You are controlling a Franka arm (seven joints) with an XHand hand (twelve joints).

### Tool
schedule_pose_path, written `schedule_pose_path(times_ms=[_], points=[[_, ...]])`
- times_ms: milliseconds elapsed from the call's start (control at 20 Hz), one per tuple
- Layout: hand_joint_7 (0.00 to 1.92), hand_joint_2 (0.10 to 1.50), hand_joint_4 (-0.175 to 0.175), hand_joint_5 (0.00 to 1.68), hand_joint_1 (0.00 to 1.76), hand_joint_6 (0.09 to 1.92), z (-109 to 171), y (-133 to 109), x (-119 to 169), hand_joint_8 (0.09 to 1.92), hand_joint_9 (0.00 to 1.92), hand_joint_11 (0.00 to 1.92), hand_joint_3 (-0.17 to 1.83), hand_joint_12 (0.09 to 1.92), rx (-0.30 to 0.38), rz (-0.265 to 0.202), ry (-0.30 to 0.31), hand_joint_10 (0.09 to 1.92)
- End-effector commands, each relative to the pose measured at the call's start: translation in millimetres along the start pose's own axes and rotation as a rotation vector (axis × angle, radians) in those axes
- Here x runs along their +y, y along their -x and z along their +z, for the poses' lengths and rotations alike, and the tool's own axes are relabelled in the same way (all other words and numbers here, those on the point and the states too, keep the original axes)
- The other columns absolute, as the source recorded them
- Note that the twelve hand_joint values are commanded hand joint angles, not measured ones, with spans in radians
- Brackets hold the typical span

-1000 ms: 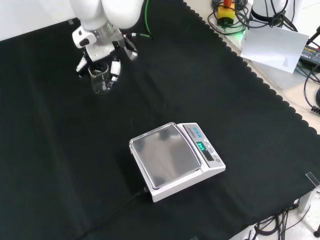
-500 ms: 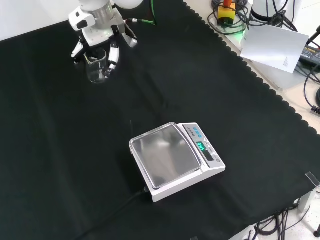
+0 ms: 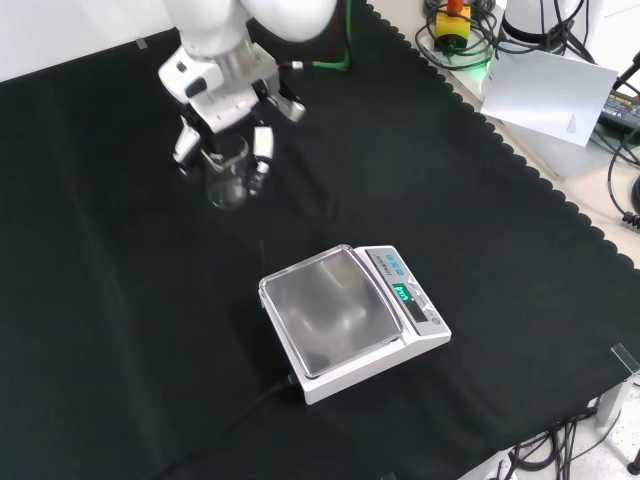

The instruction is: Put the beaker on the electronic balance.

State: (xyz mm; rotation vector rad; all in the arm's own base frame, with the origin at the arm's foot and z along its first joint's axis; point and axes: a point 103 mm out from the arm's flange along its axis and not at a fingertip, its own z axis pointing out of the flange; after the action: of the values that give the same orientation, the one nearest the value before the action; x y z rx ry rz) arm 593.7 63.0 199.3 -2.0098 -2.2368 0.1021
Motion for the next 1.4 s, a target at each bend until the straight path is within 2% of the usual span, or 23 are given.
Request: schedule_pose_path(times_ms=[50, 250, 500, 650, 850, 900, 1000, 1050, 1150, 1300, 1400], points=[[0.95, 0.87, -0.175, 0.85, 1.11, 1.35, 12.9, -95.7, -10.6, 1.56, 1.33, 1.44, 0.66, 0.78, -0.012, -0.173, -0.033, 1.01], [0.95, 0.87, -0.175, 0.86, 1.11, 1.35, 28.3, -149.3, -16.5, 1.56, 1.34, 1.44, 0.66, 0.78, -0.006, -0.252, -0.073, 1.01], [0.95, 0.86, -0.175, 0.86, 1.11, 1.35, 43.8, -188.6, -19.6, 1.56, 1.34, 1.45, 0.67, 0.78, 0.013, -0.321, -0.115, 1.01], [0.95, 0.86, -0.175, 0.86, 1.11, 1.35, 51.7, -202.0, -20.4, 1.55, 1.34, 1.45, 0.67, 0.77, 0.010, -0.355, -0.127, 1.00], [0.95, 0.85, -0.175, 0.87, 1.11, 1.34, 60.2, -206.0, -17.9, 1.54, 1.34, 1.46, 0.68, 0.76, 0.012, -0.365, -0.155, 0.98], [0.94, 0.87, -0.159, 0.86, 1.11, 1.33, 61.7, -206.5, -17.3, 1.52, 1.34, 1.48, 0.64, 0.74, 0.011, -0.371, -0.174, 0.95], [0.87, 0.73, -0.146, 0.66, 1.06, 1.34, 63.9, -206.8, -16.5, 1.42, 1.34, 1.42, 0.74, 0.74, 0.006, -0.378, -0.200, 0.80], [0.81, 0.66, -0.118, 0.52, 1.00, 1.27, 64.4, -206.6, -16.0, 1.34, 1.29, 1.30, 0.75, 0.80, 0.001, -0.378, -0.205, 0.71], [0.62, 0.59, -0.060, 0.30, 0.84, 0.90, 64.4, -205.3, -14.8, 1.14, 1.11, 0.99, 0.68, 1.01, 0.007, -0.377, -0.210, 0.63], [0.34, 0.59, -0.029, 0.17, 0.68, 0.35, 62.0, -205.4, -14.9, 0.93, 0.81, 0.64, 0.50, 1.26, 0.014, -0.388, -0.211, 0.66], [0.20, 0.59, -0.017, 0.11, 0.62, 0.16, 58.0, -206.6, -16.1, 0.85, 0.66, 0.47, 0.43, 1.36, 0.022, -0.403, -0.211, 0.69]])
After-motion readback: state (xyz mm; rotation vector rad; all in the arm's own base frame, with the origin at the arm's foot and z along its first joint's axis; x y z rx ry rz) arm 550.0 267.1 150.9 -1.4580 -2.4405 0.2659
